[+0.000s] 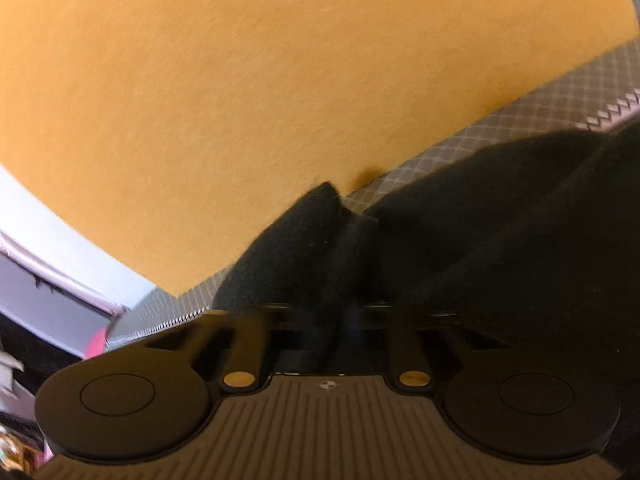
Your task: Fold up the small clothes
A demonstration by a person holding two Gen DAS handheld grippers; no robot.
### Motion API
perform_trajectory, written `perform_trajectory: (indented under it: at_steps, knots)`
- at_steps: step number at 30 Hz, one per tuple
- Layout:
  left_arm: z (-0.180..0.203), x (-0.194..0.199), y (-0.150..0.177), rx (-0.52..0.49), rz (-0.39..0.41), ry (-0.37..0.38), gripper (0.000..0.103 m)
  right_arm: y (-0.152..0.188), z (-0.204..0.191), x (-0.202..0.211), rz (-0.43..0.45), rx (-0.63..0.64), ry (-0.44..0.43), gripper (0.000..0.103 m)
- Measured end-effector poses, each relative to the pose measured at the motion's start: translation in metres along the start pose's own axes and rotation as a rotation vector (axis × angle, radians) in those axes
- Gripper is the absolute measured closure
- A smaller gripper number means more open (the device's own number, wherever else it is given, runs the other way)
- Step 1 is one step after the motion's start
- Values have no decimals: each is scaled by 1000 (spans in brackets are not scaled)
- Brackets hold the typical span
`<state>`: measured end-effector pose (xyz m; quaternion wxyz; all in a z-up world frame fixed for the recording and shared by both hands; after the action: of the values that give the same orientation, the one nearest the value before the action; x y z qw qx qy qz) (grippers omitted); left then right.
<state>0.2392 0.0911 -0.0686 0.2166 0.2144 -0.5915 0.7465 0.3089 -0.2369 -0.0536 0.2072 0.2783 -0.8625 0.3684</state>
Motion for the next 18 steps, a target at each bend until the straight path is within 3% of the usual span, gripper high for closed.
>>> perform_trajectory:
  at_steps: [5, 8, 10, 12, 15, 17, 18]
  knots:
    - [-2, 1, -1, 11, 3, 11, 0, 7, -24, 78, 246, 139, -102, 94]
    - [-4, 2, -2, 21, 3, 29, 0, 31, -17, 127, 345, 221, -51, 94]
    - [-4, 3, -2, 23, 4, 34, 0, 50, -2, 139, 343, 255, 7, 93]
    - [-4, 3, -2, 21, 4, 34, 0, 60, 16, 130, 275, 268, 101, 87]
    - [-4, 4, -2, 18, 6, 40, 0, 60, 42, 123, 235, 164, 133, 84]
    - [-4, 4, -2, 21, 6, 42, 0, 57, 48, 124, 262, 112, 115, 63]
    - [-4, 3, -2, 20, 6, 41, 0, 54, 47, 125, 274, 96, 103, 47]
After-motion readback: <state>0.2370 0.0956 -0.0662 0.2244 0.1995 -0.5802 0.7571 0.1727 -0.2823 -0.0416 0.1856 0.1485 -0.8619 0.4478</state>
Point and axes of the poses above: each gripper's, at about its wrist camera, not at the fingertips, and x roughly against the way its jaws point, z to its right, y to its underside, the point moved 1 cm from there along -x, roughly the way its jaws point, and after that the axes turned 4 degrees about z, right-handed, at the moved point
